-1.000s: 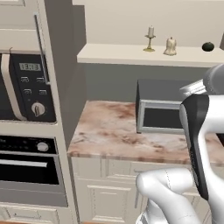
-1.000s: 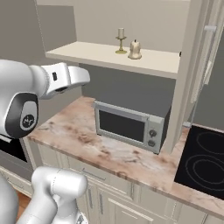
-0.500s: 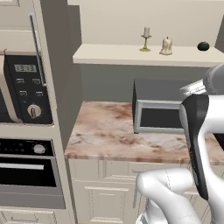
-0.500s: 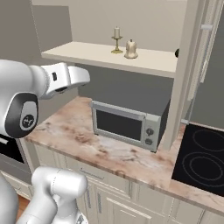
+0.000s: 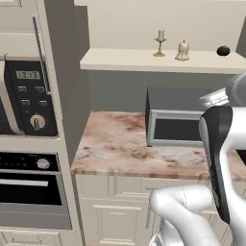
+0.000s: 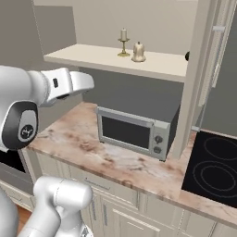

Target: Pick the candle and candle from the dining table and place them in the open cabinet. Close the cabinet after placing the objects.

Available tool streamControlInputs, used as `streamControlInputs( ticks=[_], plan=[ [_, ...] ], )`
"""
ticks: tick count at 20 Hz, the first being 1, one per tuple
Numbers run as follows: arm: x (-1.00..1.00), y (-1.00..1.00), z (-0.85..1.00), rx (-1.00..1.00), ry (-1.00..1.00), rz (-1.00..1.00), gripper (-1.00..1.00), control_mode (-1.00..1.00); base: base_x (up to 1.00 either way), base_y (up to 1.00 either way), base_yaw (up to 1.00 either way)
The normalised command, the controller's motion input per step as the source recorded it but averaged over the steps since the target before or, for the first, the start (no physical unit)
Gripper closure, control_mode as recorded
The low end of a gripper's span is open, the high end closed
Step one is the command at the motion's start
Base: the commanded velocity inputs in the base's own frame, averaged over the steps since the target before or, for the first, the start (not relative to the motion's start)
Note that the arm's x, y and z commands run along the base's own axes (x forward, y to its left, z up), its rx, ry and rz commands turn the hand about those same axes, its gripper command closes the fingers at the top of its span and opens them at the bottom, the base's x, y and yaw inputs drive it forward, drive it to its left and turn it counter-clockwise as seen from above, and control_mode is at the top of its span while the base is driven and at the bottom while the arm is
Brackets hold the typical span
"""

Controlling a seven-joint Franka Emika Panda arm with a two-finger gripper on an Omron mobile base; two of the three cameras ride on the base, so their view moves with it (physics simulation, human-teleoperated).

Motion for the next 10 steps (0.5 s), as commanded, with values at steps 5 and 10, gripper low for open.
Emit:
streamControlInputs(
  ticks=[5, 10],
  plan=[
    [-0.69, -0.23, 0.0, 0.06, -0.23, 0.0, -1.0, -1.0, 0.0, 0.0, 0.0],
    [-0.71, -0.3, 0.0, 0.03, -0.15, 0.0, -1.0, -1.0, 0.0, 0.0, 0.0]
  ],
)
